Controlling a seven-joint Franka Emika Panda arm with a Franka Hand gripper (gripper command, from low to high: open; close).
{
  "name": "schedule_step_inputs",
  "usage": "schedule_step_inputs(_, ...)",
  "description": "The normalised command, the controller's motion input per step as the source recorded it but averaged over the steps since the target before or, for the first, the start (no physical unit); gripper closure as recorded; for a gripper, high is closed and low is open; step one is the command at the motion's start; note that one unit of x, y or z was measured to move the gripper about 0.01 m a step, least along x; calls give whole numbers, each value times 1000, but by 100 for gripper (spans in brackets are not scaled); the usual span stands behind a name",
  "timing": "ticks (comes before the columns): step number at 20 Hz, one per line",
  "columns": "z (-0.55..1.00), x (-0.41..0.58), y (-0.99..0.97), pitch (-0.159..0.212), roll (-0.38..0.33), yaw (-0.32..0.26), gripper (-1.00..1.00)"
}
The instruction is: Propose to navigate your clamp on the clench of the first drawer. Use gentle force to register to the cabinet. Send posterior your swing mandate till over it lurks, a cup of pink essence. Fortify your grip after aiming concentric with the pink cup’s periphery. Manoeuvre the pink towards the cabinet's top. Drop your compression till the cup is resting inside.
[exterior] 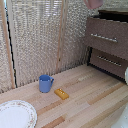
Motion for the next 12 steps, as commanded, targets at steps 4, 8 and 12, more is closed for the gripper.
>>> schedule_step_inputs(4, 597, -91, -880, 108, 141, -13, 100)
schedule_step_inputs(8, 480, -33, -857, 72, 179, 0, 100)
schedule_step_inputs(12, 228, -12, -853, 15, 196, 0, 100)
